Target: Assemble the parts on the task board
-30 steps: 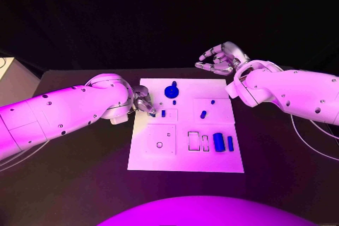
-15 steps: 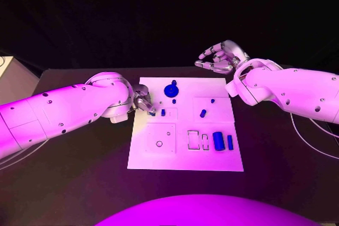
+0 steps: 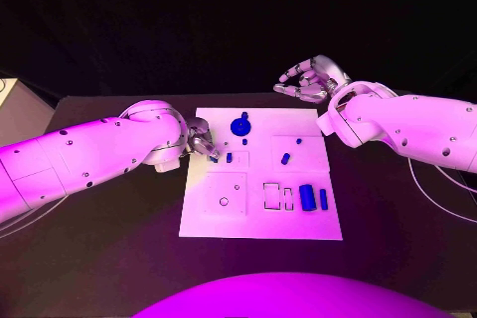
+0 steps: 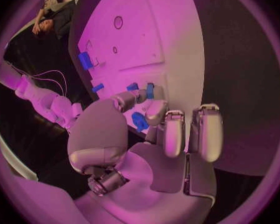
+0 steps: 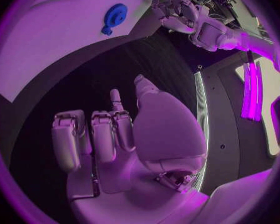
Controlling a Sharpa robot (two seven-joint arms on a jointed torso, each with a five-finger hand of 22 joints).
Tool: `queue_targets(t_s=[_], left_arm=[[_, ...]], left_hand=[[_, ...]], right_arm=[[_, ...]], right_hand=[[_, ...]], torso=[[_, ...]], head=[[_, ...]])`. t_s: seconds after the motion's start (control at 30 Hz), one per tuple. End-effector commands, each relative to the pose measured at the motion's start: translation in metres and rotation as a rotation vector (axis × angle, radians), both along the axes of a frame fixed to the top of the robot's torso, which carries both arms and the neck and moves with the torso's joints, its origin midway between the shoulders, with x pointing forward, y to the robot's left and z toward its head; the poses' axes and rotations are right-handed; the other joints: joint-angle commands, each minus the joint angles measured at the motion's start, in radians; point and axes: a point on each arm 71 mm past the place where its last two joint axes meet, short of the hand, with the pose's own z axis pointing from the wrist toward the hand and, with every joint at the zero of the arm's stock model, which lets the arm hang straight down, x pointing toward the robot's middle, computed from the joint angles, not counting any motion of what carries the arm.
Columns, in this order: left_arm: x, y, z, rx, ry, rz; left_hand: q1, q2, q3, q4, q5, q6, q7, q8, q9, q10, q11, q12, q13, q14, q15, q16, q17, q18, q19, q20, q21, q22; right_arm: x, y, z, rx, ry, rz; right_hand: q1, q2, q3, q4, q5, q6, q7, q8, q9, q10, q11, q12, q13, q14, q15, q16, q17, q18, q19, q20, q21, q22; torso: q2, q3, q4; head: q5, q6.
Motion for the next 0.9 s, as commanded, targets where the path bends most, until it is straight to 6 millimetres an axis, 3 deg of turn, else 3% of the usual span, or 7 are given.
queue_targets(t_s=[0.03,0.9], left_arm=[[-0.0053,-0.0059,-0.0070,-0.002,0.027,-0.026],[-0.0056,-0.0064,-0.0073,-0.001,0.032,-0.031]], left_hand=[[-0.006,0.005,0.033,-0.042,-0.006,0.043,-0.037,0.000,-0.004,0.005,0.000,0.005,0.002,0.107,-0.007,0.003,0.263,-0.008,0.042,-0.006,0.007,0.144],[-0.017,-0.019,-0.045,-0.014,-0.011,0.051,-0.044,-0.001,-0.028,0.009,-0.005,0.008,0.015,0.107,-0.010,0.003,0.263,-0.009,0.044,-0.010,0.008,0.148]], right_arm=[[-0.0005,0.0020,-0.0002,-0.008,0.000,0.018],[-0.0003,0.0018,-0.0002,-0.008,-0.001,0.017]], right_hand=[[0.000,0.006,-0.007,0.000,0.006,-0.004,0.000,0.004,-0.001,0.041,0.005,-0.003,0.205,0.086,0.005,-0.004,0.183,-0.005,0.089,0.005,-0.006,0.239],[0.000,0.006,-0.007,0.000,0.006,-0.004,0.000,0.004,-0.001,0.041,0.005,-0.003,0.205,0.086,0.005,-0.004,0.183,-0.005,0.089,0.005,-0.006,0.239]], torso=[[0.000,0.0007,0.0000],[0.000,0.0003,-0.0002]], head=[[0.000,-0.001],[-0.003,-0.006]])
